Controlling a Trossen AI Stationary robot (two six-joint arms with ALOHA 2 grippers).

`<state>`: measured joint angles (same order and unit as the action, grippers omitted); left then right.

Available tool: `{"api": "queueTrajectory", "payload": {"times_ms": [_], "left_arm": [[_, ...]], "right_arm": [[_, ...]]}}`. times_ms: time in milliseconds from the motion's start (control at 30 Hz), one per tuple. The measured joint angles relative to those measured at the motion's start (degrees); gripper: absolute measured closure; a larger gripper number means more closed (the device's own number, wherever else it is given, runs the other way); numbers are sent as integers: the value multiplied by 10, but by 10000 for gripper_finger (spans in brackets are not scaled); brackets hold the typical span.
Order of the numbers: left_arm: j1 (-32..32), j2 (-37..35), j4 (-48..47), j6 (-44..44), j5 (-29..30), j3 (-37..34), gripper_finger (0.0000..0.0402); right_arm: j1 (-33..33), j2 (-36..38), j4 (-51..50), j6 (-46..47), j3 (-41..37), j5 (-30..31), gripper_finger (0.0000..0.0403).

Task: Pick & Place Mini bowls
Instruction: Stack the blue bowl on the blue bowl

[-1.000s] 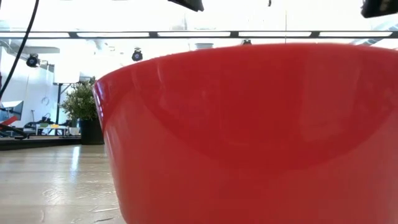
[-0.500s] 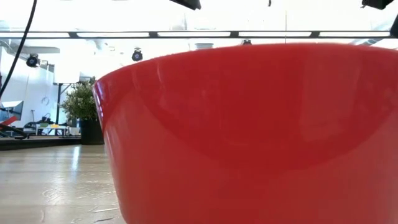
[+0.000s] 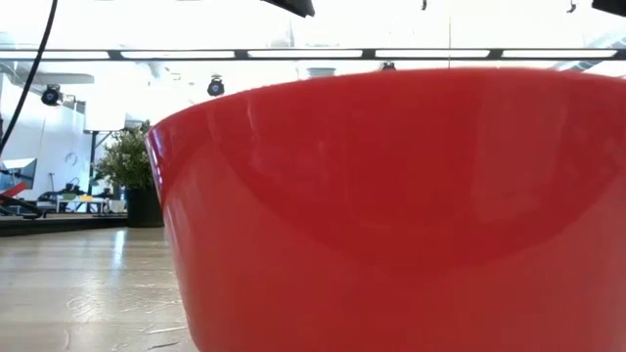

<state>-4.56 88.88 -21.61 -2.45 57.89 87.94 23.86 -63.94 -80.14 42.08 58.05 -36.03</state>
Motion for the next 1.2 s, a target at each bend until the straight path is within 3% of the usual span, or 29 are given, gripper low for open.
{"api": "queueTrajectory", "payload": {"times_ms": [167, 467, 667, 833, 967, 1200], "left_arm": [[0, 0, 0, 0, 0, 0, 317], [1, -5, -5, 5, 0, 0, 317], [1, -12, -5, 5, -18, 0, 317], [1, -12, -5, 4, -56, 0, 317], [1, -12, -7, 3, -64, 0, 317], [4, -12, -9, -7, -64, 0, 317]], "right_arm": [[46, 0, 89, 36, -22, 10, 312], [139, 0, 312, 84, -100, 122, 257], [189, 0, 391, 154, -151, 123, 252], [202, 0, 392, 145, -170, 127, 252], [202, 0, 396, 147, -191, 165, 252], [205, 0, 482, 143, -244, 176, 252]]}}
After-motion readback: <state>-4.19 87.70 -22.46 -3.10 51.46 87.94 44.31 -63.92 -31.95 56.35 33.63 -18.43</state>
